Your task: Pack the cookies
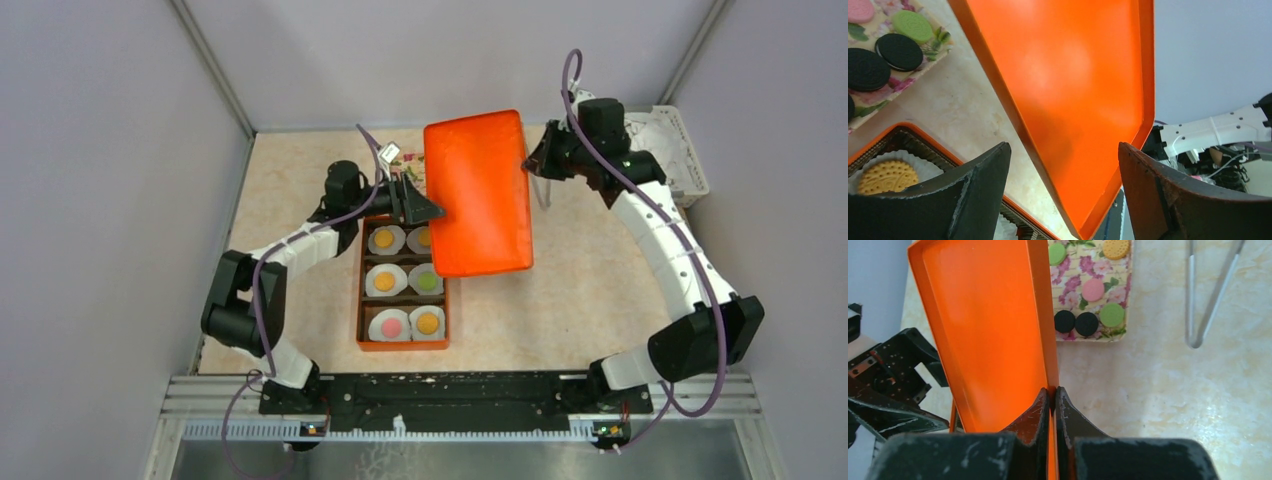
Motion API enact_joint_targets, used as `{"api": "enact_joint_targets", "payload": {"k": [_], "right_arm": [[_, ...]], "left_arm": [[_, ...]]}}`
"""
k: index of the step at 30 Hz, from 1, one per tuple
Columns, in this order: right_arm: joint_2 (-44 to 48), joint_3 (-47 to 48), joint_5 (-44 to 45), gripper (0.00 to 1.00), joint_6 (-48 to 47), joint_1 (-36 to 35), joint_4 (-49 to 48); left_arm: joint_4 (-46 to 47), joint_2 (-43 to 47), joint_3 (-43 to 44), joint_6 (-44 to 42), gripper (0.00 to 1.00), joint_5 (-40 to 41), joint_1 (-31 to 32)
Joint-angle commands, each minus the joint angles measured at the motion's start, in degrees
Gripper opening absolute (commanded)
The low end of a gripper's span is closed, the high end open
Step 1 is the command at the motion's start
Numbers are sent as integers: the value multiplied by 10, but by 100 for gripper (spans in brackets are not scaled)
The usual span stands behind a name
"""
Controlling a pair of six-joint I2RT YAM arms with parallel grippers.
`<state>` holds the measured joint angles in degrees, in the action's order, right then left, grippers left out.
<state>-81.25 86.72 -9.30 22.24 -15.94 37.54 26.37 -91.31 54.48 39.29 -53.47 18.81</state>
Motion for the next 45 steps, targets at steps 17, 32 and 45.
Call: {"api": "enact_joint_targets", "payload": {"k": [17, 32, 45], "right_arm": [[-40, -37, -66, 0, 27, -4, -124], [43, -34, 118, 54, -102, -62, -108], [178, -228, 327, 58, -315, -333, -246]], "left_arm": [[183, 4, -26, 108, 21, -51, 13], [-101, 19, 118, 68, 0, 7, 4], [-231, -63, 295, 165, 0, -60, -75]]}}
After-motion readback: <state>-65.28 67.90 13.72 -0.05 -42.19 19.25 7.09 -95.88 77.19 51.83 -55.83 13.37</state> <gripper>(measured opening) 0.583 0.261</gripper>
